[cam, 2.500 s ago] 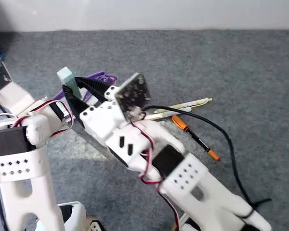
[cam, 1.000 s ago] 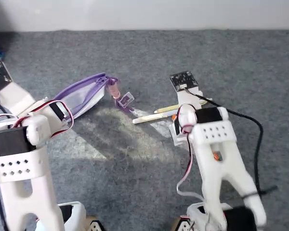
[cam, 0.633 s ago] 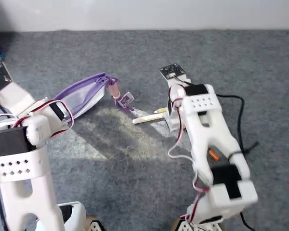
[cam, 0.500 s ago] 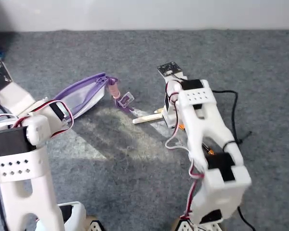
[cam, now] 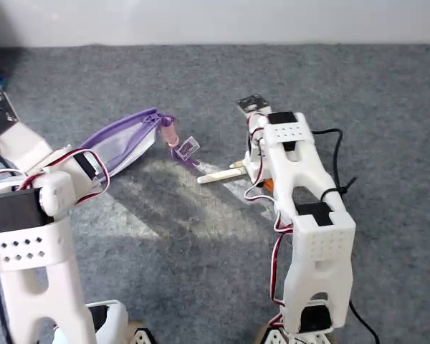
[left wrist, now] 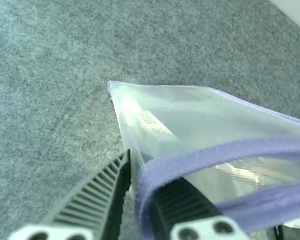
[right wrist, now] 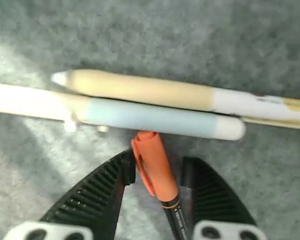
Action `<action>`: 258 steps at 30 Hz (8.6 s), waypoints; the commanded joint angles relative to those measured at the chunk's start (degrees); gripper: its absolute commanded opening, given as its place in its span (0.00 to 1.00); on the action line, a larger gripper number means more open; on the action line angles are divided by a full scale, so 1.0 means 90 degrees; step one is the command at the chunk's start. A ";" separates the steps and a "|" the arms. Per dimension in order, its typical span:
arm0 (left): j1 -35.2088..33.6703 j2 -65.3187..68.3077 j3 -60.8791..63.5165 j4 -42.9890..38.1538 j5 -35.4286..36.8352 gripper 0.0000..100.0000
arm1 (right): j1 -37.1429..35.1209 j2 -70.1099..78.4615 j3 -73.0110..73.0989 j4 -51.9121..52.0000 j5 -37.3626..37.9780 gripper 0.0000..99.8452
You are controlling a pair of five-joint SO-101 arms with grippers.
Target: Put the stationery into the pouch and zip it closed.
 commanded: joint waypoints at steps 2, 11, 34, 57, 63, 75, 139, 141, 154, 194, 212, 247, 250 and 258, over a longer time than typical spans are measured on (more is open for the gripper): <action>0.0010 -0.0010 -0.0093 -0.0117 0.0059 0.01 | 0.0015 0.0015 -0.0166 0.0063 0.0107 0.02; 0.0010 0.0000 -0.0093 -0.0117 0.0059 0.01 | -0.0073 -0.1656 -0.0147 0.1187 0.0078 0.01; 0.0020 0.0000 -0.0093 -0.0254 0.0059 0.01 | -0.2672 -0.7282 -0.0137 0.2623 -0.2081 0.01; 0.0010 -0.0049 -0.0093 -0.0244 0.0059 0.01 | -0.4303 -0.7790 0.2335 -0.5963 -0.1426 0.01; 0.0010 -0.0049 -0.0093 -0.0244 0.0059 0.01 | -0.4645 -0.7790 0.3321 -0.6950 -0.1153 0.01; 0.0010 -0.0049 -0.0093 -0.0244 0.0059 0.01 | -0.4244 -0.7839 0.4669 -0.7223 -0.0547 0.02; 0.0010 -0.0049 -0.0093 -0.0215 0.0049 0.01 | 0.0962 0.0943 -0.2999 -0.0444 -0.5245 0.19; 0.0010 -0.0049 -0.0093 -0.0215 0.0049 0.01 | 0.0972 0.1294 -0.3331 -0.0347 -0.5236 0.19; 0.0010 -0.0049 -0.0093 -0.0234 0.0059 0.01 | 0.1294 0.2759 -0.5089 0.1363 -0.5245 0.06; 0.0010 -0.0059 -0.0103 -0.0225 0.0059 0.01 | 0.1470 0.1880 -0.5314 0.2379 -0.4239 0.29; 0.0010 -0.0059 -0.0103 -0.0205 0.0049 0.01 | 0.1197 0.3053 -0.5314 0.1568 -0.4230 0.19; 0.0010 -0.0059 -0.0093 -0.0205 0.0059 0.01 | 0.1099 -0.3883 -0.3302 0.3238 -0.2276 0.01; 0.0010 -0.0059 -0.0093 -0.0205 0.0059 0.01 | 0.0659 -0.5094 -0.2462 0.3219 -0.2178 0.01; 0.0010 -0.0059 -0.0093 -0.0225 0.0059 0.01 | -0.0786 -0.6823 -0.1446 0.2300 -0.2325 0.01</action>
